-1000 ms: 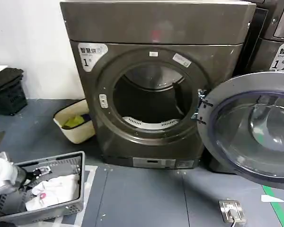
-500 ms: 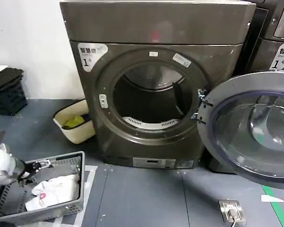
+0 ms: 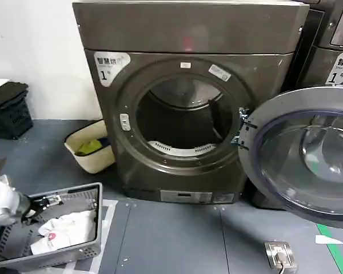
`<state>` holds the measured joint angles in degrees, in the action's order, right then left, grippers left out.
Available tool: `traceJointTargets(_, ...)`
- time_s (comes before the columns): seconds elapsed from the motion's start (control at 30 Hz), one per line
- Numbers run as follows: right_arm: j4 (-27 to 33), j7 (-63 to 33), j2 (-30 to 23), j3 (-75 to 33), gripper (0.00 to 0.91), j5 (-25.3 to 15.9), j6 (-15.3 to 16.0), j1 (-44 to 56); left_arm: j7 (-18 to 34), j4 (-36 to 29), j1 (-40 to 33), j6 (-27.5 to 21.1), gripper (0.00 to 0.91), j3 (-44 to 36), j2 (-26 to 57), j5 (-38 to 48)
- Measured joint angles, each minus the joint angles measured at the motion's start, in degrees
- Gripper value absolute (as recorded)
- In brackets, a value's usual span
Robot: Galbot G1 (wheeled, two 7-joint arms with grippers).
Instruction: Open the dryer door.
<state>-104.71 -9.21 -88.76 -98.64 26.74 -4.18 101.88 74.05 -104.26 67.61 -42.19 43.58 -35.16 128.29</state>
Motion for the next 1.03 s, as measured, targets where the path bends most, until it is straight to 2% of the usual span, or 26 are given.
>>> traceJointTargets(1.03, 0.09, 0.22, -0.17, -0.08, 0.907, -0.10, -0.95, 0.16, 0.34, 0.40, -1.29, 0.00, 0.907, -2.17, -0.13, 2.68)
